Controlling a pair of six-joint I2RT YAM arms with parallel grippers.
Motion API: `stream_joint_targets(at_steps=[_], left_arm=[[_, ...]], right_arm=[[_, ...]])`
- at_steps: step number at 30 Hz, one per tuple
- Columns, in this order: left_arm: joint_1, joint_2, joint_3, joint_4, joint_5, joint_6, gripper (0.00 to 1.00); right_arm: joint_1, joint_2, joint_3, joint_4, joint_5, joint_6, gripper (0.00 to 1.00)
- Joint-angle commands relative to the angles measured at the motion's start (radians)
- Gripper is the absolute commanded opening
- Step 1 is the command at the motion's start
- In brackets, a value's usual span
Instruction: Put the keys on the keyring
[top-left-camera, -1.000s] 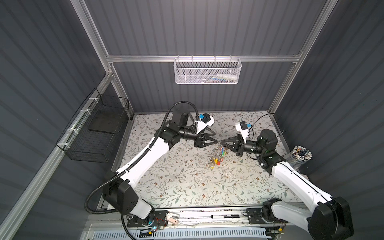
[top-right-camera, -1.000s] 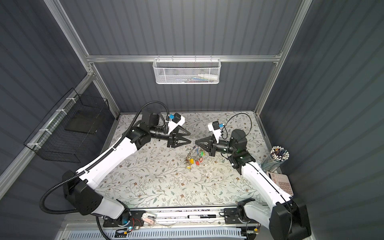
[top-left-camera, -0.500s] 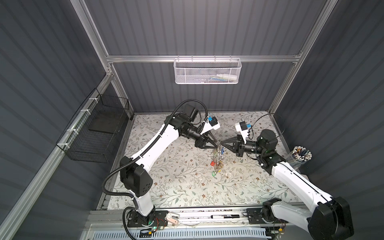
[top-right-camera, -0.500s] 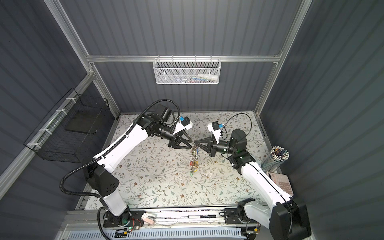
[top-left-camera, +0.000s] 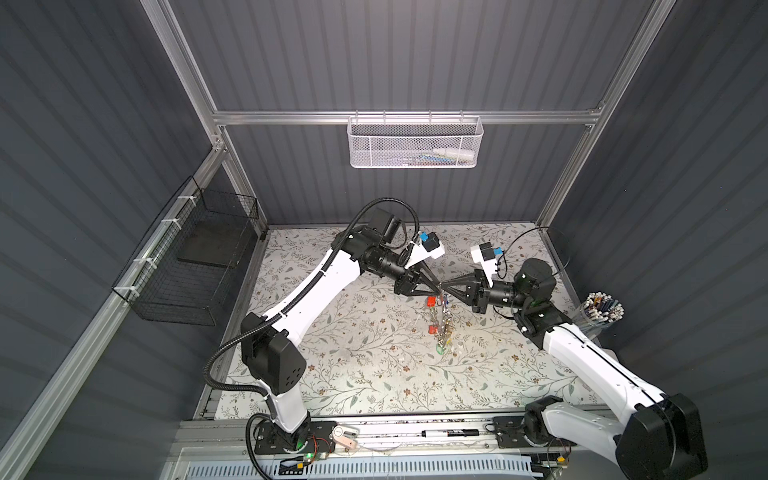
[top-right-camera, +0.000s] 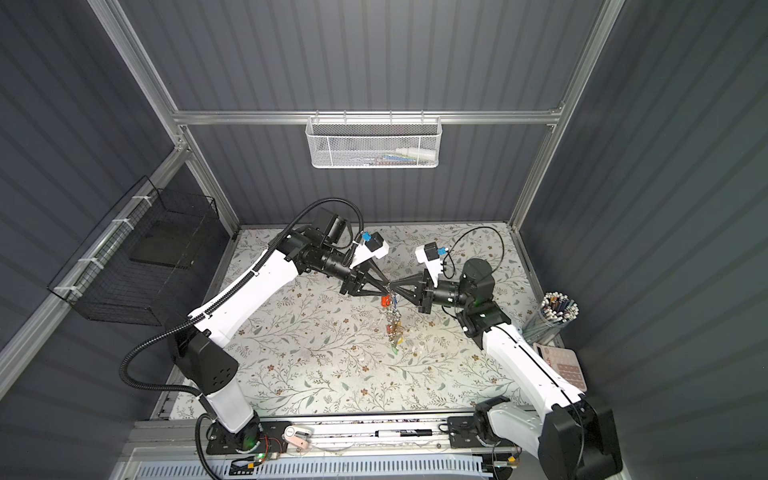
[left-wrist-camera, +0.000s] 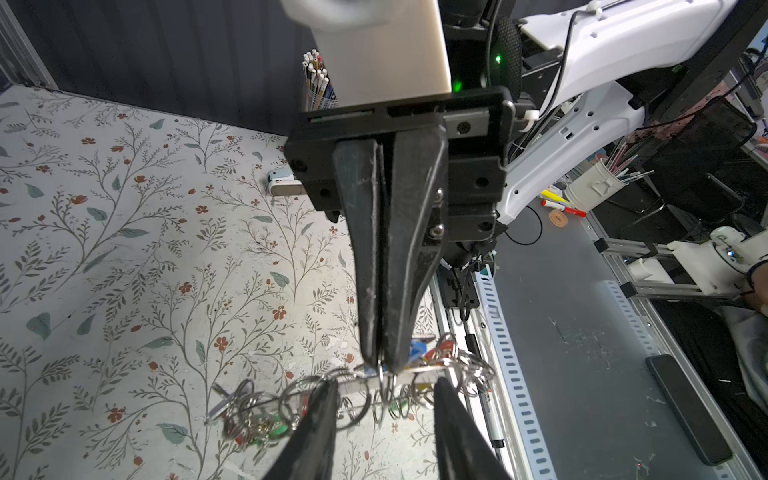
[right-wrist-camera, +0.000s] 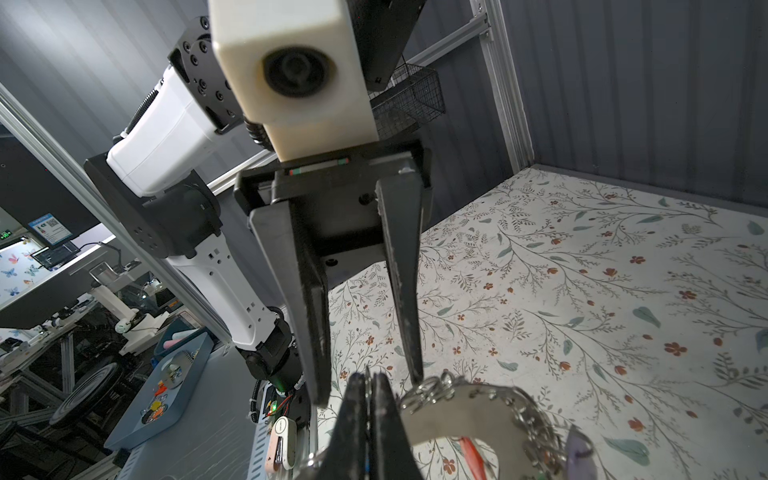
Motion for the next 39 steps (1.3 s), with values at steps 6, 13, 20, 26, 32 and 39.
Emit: stream_joint_targets(at_steps=[6,13,20,26,32,39], left_arm=[[-0.015,0.005,0.043,-0.01,-0.007,-0.022,0.3],[-0.024,0.013,0.056,-0.016,-0.013,-0.025,0.25],[-0.028,0.02,0.061,-0.03,-0.018,-0.021,0.16],[-0.028,0.016,0.056,-0.046,-0.029,-0.008,0.2],[-0.027,0.012,0.053,-0.035,-0.028,-0.017,0.14],[-0.026,0.007,0.047,-0.038,-0.036,-0.014,0.12]], right_arm=[[0.003,-0.008,0.015,0.059,-0.016,0.007,0.0],[0.005,-0.007,0.016,0.06,-0.017,0.007,0.0],[0.005,-0.008,0.014,0.062,-0.018,0.009,0.0],[0.005,-0.008,0.012,0.065,-0.017,0.009,0.0],[0.005,-0.008,0.011,0.07,-0.017,0.013,0.0],[0.005,-0.007,0.011,0.071,-0.017,0.013,0.0]])
